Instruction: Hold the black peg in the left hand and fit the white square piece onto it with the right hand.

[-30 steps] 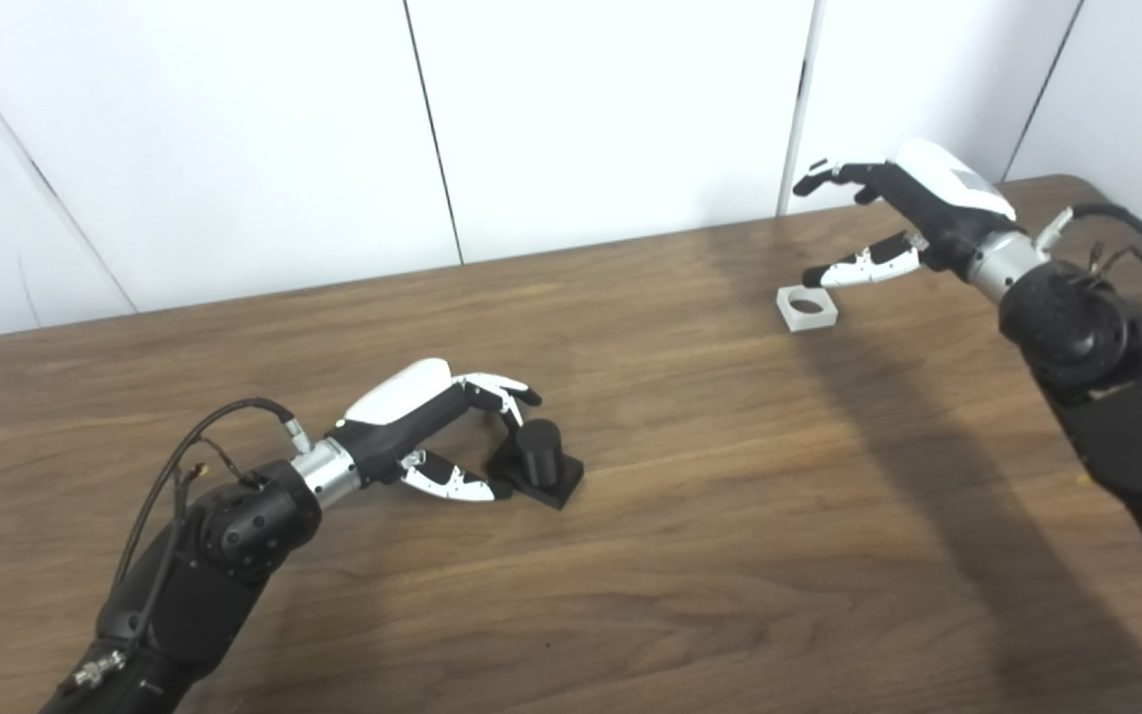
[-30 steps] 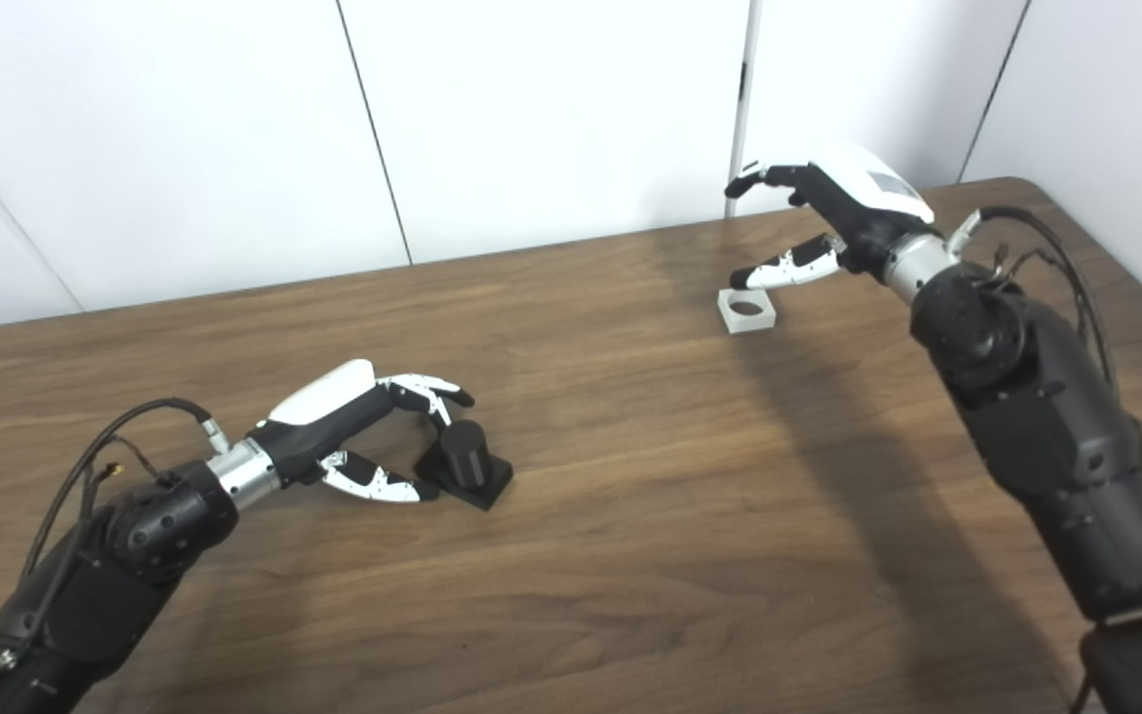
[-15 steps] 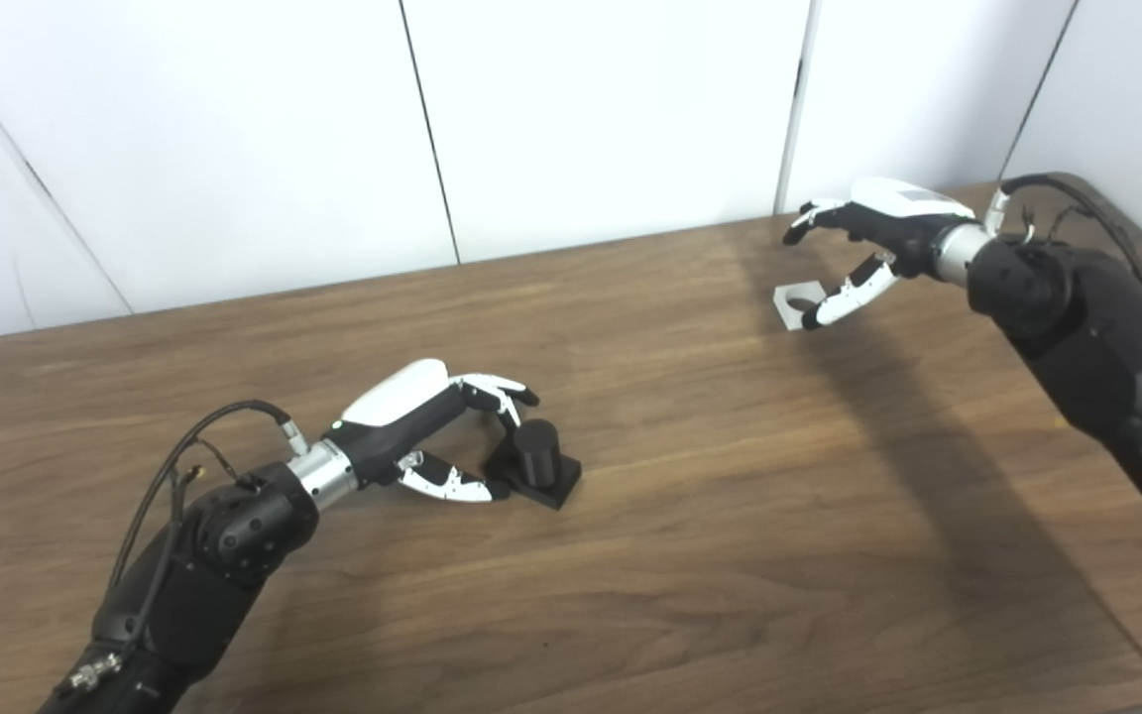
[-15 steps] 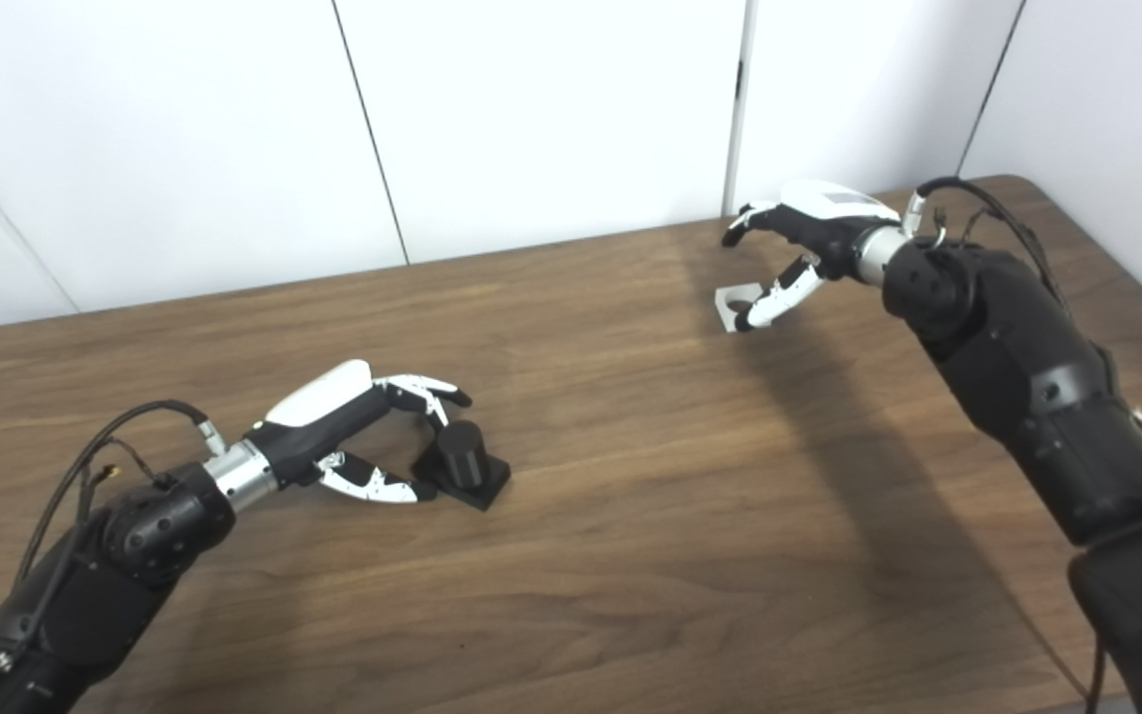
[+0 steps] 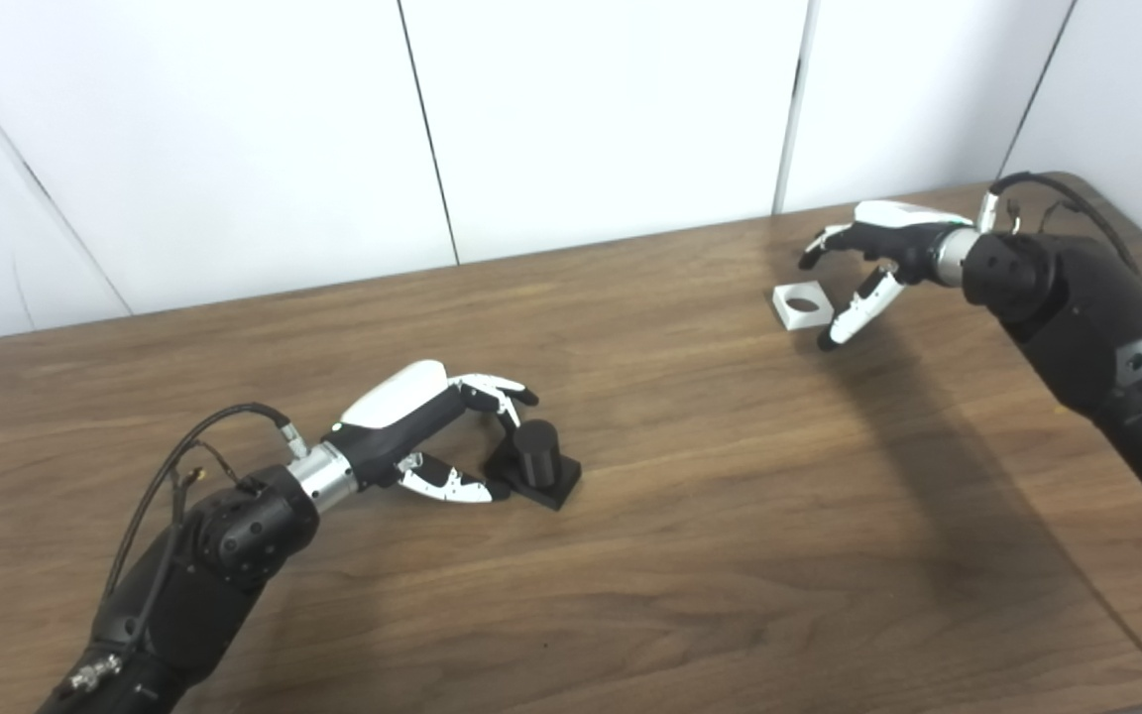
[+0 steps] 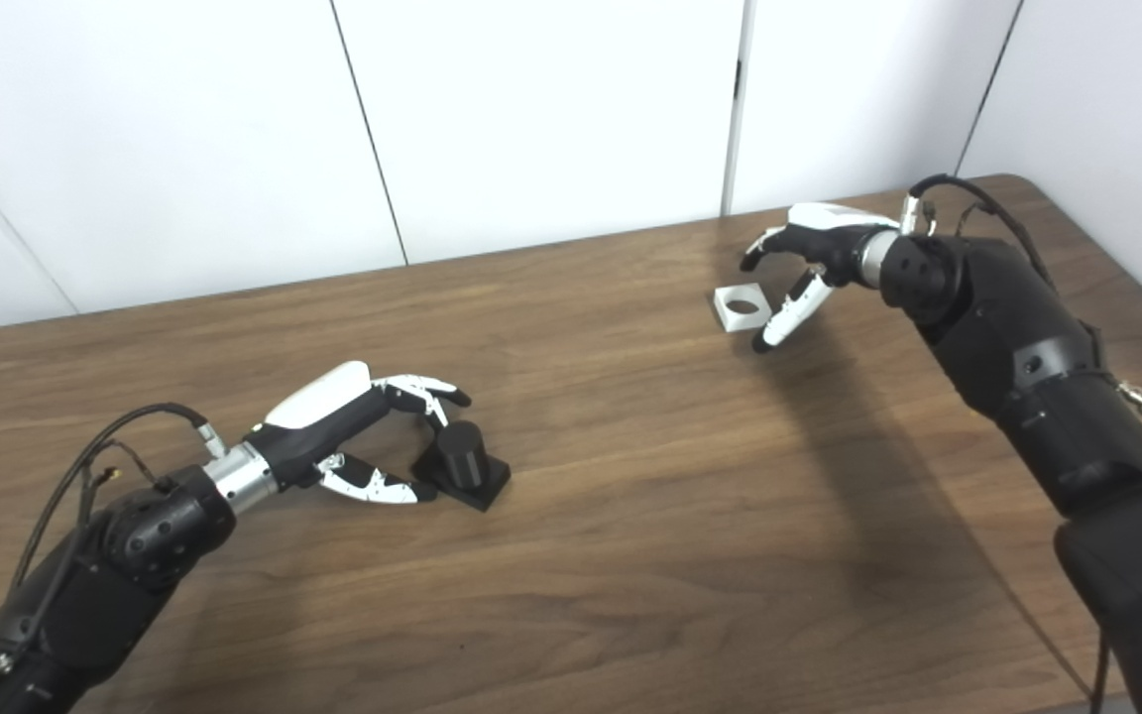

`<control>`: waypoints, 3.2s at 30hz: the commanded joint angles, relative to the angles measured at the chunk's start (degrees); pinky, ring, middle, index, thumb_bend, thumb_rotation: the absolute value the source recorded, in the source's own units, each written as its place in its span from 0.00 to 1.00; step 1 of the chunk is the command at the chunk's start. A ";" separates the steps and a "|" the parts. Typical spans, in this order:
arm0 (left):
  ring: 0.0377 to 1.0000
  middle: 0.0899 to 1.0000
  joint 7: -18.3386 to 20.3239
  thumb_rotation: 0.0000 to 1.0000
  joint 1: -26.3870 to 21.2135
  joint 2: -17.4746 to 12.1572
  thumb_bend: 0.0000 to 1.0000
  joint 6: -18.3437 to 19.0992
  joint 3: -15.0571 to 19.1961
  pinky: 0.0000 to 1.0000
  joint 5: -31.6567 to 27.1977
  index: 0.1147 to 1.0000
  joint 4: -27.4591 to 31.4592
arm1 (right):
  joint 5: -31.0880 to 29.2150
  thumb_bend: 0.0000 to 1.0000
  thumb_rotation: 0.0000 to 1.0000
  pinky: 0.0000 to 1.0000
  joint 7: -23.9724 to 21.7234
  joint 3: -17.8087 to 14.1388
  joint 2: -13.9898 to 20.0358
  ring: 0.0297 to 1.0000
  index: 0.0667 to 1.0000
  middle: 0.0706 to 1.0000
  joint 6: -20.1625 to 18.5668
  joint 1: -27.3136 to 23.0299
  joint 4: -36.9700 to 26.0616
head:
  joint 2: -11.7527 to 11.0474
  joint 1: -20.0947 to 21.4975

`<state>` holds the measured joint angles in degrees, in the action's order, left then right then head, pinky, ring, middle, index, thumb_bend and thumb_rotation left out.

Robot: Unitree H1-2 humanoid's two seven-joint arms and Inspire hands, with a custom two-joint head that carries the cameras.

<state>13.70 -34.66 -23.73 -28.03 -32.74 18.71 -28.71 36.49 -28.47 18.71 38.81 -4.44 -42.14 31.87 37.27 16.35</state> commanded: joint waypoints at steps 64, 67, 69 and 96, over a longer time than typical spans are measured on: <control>0.84 0.81 3.78 0.08 2.52 0.19 0.52 1.14 -2.72 0.75 2.27 0.43 -1.04 | 4.90 0.71 0.30 0.81 14.28 8.72 -6.89 0.86 0.59 0.83 8.10 -7.22 11.91 | 1.54 -4.42; 0.85 0.81 3.86 0.08 2.61 0.09 0.52 1.13 -2.62 0.74 2.10 0.43 -1.05 | 5.49 0.56 0.19 0.81 15.61 8.78 -6.82 0.84 0.49 0.82 8.29 -6.91 11.89 | 1.62 -4.44; 0.85 0.81 3.91 0.08 2.69 0.07 0.52 1.14 -2.50 0.74 2.17 0.43 -1.11 | 5.73 0.53 0.16 0.80 16.71 8.74 -6.78 0.83 0.46 0.81 8.55 -6.70 12.08 | 1.70 -4.23; 0.85 0.81 4.17 0.08 2.39 -0.46 0.52 1.12 -2.59 0.74 1.84 0.43 -1.04 | 4.77 0.52 0.15 0.80 18.64 7.69 -5.52 0.82 0.45 0.79 10.55 -5.76 12.09 | 1.91 -4.52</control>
<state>13.07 -34.26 -24.15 -28.03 -32.73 18.68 -28.62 40.83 -10.02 26.16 32.97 5.51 -47.79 44.09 39.11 11.87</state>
